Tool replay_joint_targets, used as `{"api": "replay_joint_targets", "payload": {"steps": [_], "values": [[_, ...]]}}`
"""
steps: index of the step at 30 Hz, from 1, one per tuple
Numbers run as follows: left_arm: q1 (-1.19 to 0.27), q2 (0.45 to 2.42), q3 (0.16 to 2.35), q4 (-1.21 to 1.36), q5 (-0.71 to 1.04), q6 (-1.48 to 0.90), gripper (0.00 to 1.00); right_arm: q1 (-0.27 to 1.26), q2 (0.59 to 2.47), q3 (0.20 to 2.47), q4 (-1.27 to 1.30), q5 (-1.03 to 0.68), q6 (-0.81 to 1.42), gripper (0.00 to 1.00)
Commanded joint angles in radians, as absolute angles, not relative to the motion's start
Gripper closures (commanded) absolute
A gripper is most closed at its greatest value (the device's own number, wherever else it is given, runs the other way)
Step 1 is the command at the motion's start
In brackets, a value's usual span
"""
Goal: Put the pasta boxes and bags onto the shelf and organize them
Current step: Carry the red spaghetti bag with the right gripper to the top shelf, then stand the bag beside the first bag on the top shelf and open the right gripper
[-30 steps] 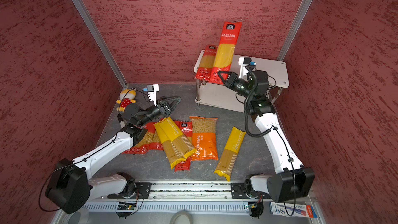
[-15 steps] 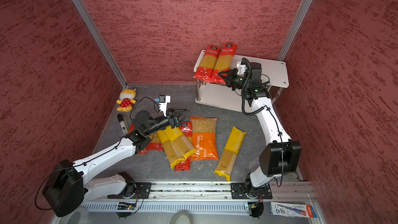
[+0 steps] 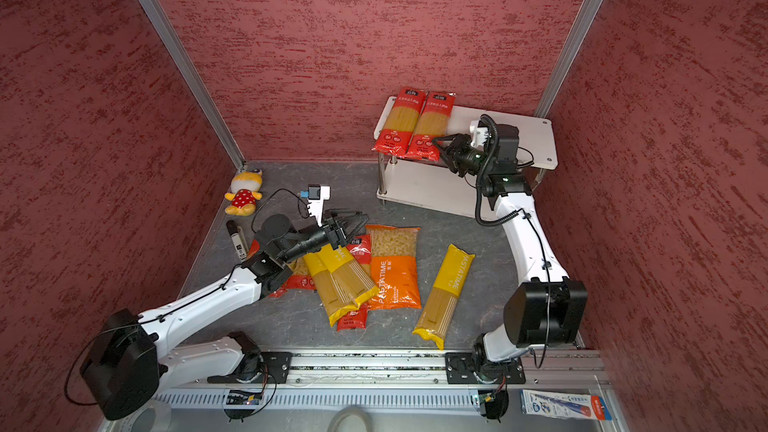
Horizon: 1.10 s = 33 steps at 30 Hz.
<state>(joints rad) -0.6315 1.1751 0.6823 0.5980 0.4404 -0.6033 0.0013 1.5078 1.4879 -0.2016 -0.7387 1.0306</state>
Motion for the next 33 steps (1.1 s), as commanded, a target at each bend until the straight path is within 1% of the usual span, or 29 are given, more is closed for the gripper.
{"api": "replay_joint_targets", "payload": {"steps": [1,5,9,13,17,21,26,33], "values": [[-0.643,1.181,0.690,0.595,0.433,-0.582,0.33,-0.005,1.472,1.468,-0.135,-0.753,1.026,0.61],[-0.655,1.190,0.703,0.590,0.433,-0.577,0.33,-0.004,1.502,1.490,-0.130,-0.765,1.025,0.67],[-0.668,1.186,0.703,0.579,0.421,-0.568,0.33,-0.002,1.536,1.535,-0.132,-0.772,1.023,0.64],[-0.673,1.186,0.705,0.575,0.414,-0.564,0.33,0.005,1.574,1.579,-0.168,-0.761,0.994,0.64],[-0.674,1.181,0.708,0.564,0.411,-0.560,0.33,0.014,1.615,1.642,-0.236,-0.743,0.927,0.78],[-0.676,1.171,0.704,0.551,0.406,-0.554,0.33,0.013,1.653,1.709,-0.317,-0.746,0.855,0.87],[-0.678,1.161,0.700,0.543,0.401,-0.549,0.33,0.020,1.708,1.763,-0.378,-0.788,0.798,0.94],[-0.680,1.170,0.700,0.553,0.398,-0.551,0.33,0.057,1.757,1.831,-0.452,-0.804,0.738,0.99]]}}
